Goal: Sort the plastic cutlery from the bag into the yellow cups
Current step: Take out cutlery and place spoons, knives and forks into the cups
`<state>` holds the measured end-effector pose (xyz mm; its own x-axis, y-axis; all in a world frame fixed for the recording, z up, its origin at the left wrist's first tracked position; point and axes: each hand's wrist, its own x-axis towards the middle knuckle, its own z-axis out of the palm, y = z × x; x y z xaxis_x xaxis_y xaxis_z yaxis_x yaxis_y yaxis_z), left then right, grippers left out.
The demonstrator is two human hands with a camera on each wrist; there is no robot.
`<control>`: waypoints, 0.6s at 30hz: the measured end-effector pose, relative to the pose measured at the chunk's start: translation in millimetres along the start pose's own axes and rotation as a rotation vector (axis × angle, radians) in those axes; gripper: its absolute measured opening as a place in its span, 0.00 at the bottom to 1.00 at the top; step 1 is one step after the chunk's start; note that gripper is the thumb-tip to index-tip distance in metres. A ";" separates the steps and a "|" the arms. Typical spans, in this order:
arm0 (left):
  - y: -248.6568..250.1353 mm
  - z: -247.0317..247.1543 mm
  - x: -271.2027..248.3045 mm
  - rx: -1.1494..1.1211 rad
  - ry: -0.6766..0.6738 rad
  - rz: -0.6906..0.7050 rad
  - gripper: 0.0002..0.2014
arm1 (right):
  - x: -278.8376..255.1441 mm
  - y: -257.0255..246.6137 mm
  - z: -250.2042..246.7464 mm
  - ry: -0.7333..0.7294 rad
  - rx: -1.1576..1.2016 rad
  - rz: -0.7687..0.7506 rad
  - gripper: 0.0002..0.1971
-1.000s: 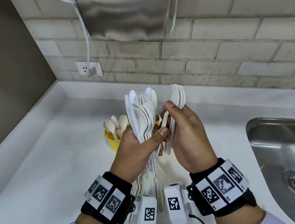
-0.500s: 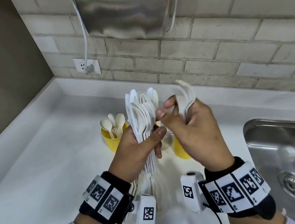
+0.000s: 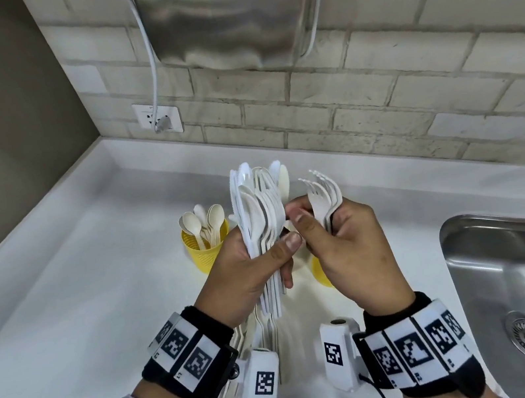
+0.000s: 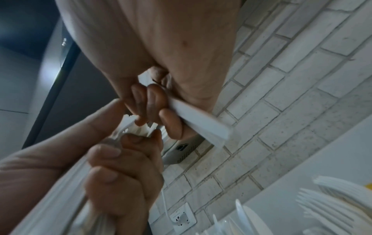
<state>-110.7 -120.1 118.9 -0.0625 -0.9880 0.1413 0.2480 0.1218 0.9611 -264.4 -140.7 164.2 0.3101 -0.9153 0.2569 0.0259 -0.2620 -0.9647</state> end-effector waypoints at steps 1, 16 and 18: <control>-0.6 0.4 0.2 0.006 -0.002 -0.001 0.17 | -0.3 0.4 -1.1 0.004 0.004 0.007 0.06; -2.1 4.6 0.4 0.006 0.015 -0.025 0.11 | -3.6 1.2 -5.8 -0.077 -0.014 -0.001 0.08; -2.6 3.2 -1.2 0.010 0.032 -0.039 0.12 | -4.6 -0.3 -5.8 -0.039 -0.036 0.015 0.14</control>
<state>-114.4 -119.0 117.0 -0.0414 -0.9945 0.0960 0.2358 0.0836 0.9682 -271.3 -138.1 163.6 0.3473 -0.9068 0.2391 -0.0135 -0.2597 -0.9656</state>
